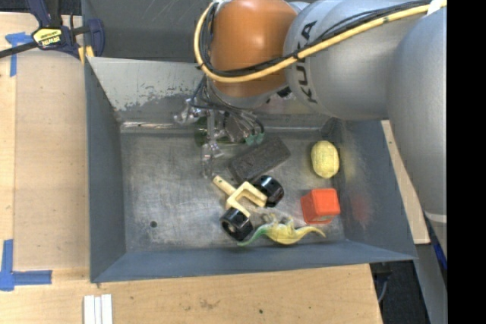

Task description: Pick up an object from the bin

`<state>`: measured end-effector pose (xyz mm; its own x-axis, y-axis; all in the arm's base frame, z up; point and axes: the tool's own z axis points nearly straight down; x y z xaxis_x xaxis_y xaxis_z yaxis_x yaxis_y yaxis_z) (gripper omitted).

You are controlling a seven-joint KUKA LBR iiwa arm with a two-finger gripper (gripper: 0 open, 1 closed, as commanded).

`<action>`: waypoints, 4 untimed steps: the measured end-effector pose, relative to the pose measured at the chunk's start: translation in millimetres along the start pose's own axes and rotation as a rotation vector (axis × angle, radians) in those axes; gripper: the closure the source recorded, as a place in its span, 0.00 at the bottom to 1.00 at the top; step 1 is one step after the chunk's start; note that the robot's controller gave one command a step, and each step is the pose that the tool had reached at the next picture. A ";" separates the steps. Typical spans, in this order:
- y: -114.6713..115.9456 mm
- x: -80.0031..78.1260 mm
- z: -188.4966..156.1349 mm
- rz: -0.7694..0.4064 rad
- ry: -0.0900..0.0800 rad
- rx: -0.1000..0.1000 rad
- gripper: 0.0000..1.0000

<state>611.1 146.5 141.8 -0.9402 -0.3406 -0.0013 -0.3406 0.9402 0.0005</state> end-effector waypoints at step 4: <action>-74.2 70.4 63.7 -0.157 -0.007 -0.003 1.00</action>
Offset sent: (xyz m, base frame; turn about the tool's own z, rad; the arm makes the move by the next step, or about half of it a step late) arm -0.0522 -0.0638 -0.0254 -0.2131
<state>570.2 52.8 78.0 -0.8753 -0.4834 -0.0084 -0.4835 0.8754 0.0028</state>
